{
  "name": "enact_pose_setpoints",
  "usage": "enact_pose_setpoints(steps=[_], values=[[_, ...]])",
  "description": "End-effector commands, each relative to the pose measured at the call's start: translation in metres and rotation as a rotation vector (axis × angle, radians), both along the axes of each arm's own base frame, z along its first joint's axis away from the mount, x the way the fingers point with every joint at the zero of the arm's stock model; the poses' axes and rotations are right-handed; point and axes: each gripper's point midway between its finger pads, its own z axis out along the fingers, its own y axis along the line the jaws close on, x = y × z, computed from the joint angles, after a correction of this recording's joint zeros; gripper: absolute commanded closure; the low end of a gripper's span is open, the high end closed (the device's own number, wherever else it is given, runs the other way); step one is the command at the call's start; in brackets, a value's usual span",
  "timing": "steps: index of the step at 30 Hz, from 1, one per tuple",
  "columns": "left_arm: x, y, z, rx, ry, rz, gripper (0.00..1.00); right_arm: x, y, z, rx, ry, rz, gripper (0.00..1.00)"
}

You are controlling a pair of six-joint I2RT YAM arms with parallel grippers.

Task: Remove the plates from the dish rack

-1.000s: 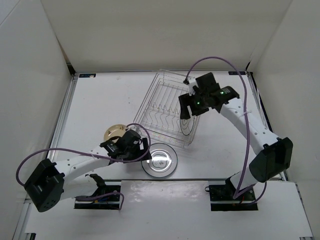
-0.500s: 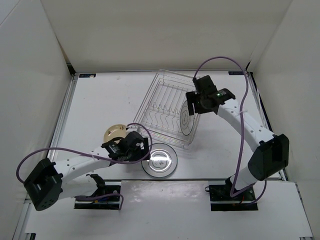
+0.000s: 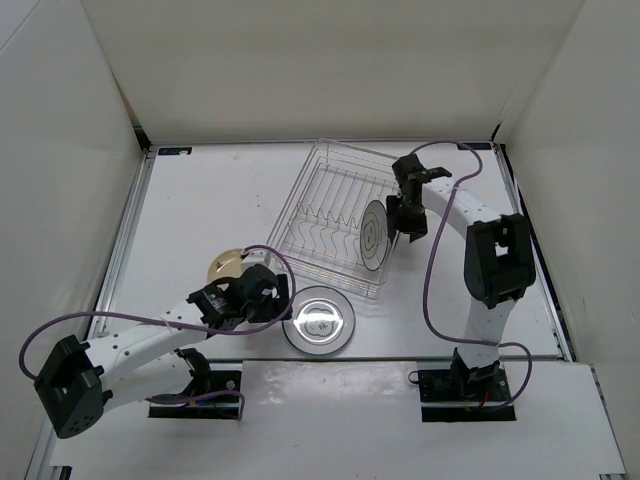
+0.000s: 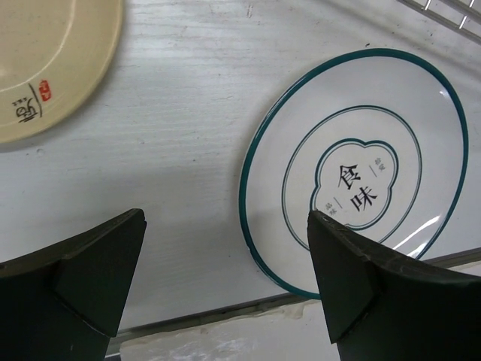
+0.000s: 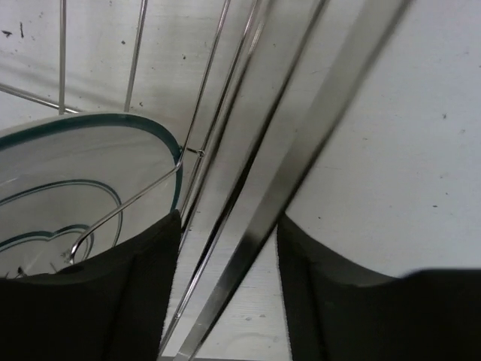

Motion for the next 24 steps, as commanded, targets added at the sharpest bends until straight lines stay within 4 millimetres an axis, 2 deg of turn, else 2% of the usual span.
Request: enact_pose_setpoints(steps=[1,3,4,6,9,11,13,16,19,22,24], values=[[0.002,0.012,0.006,0.035,-0.032,0.017,0.00,0.005,0.007,0.007,0.042,0.004,0.044,0.49],[0.001,0.015,0.006,0.036,-0.033,0.021,0.00,0.009,0.005,0.002,0.030,0.014,0.048,0.54],[0.001,0.016,0.007,0.033,-0.035,0.023,0.00,0.011,0.004,-0.001,0.024,0.014,0.089,0.62],[0.000,0.019,0.006,0.035,-0.036,0.031,0.00,0.013,0.002,-0.006,0.013,0.026,0.108,0.63],[-0.002,0.023,0.004,0.042,-0.036,0.035,0.00,0.018,0.001,-0.012,0.002,0.026,0.178,0.78],[-0.001,0.025,0.004,0.042,-0.039,0.042,0.00,0.020,-0.002,-0.015,-0.014,0.026,0.207,0.84],[-0.001,0.026,0.004,0.047,-0.036,0.044,0.00,0.028,-0.002,-0.014,-0.021,-0.003,0.231,0.89],[-0.002,0.026,0.005,0.047,-0.033,0.042,0.00,0.042,-0.002,-0.007,-0.029,-0.056,0.279,0.89],[-0.002,0.026,0.005,0.048,-0.035,0.044,0.00,0.051,-0.003,-0.002,-0.049,-0.089,0.322,0.79],[-0.003,0.028,0.003,0.054,-0.032,0.046,0.00,0.061,-0.004,0.006,-0.068,-0.128,0.340,0.52],[-0.003,0.029,0.003,0.055,-0.029,0.047,0.00,0.079,-0.007,0.028,-0.096,-0.191,0.311,0.36]])
